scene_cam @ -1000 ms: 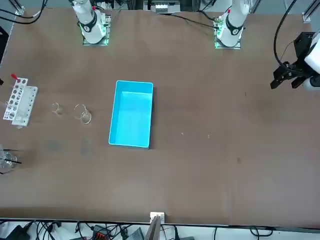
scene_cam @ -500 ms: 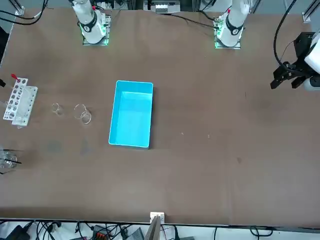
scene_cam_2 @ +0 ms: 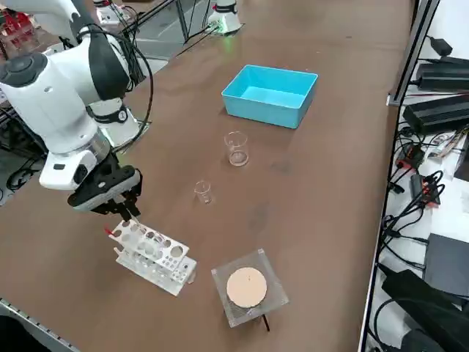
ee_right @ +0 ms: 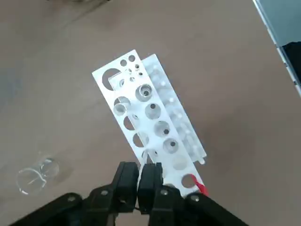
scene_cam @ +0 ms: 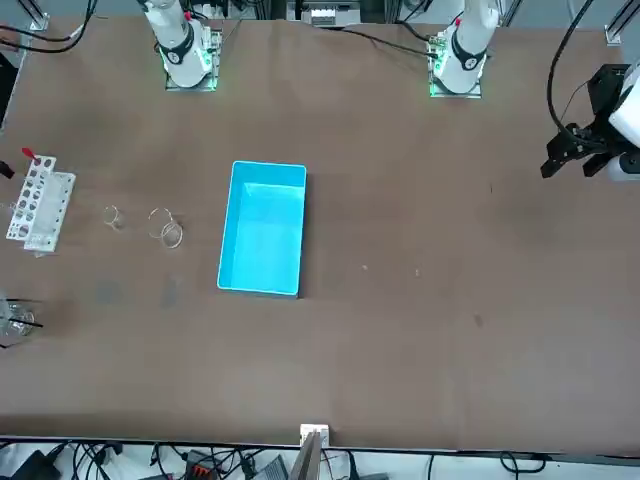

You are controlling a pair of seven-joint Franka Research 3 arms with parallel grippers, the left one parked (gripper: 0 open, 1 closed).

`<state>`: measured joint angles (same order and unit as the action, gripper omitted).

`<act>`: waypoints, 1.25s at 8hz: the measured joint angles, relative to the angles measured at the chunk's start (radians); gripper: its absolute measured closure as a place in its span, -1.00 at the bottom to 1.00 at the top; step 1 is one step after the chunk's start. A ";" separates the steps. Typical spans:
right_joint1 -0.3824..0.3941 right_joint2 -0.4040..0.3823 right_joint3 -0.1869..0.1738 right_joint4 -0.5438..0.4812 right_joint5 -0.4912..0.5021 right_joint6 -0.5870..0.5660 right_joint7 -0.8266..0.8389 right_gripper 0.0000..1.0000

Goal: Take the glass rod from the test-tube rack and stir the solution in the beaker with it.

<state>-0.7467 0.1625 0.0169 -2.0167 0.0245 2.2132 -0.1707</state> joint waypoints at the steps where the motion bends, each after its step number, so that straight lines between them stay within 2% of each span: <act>1: -0.001 0.010 0.000 -0.017 0.004 0.029 0.000 0.89; 6: -0.002 0.017 0.000 -0.139 0.010 0.214 0.000 0.89; 10: -0.001 0.021 0.000 -0.155 0.010 0.238 0.000 0.89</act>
<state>-0.7473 0.1839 0.0172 -2.1718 0.0344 2.4513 -0.1707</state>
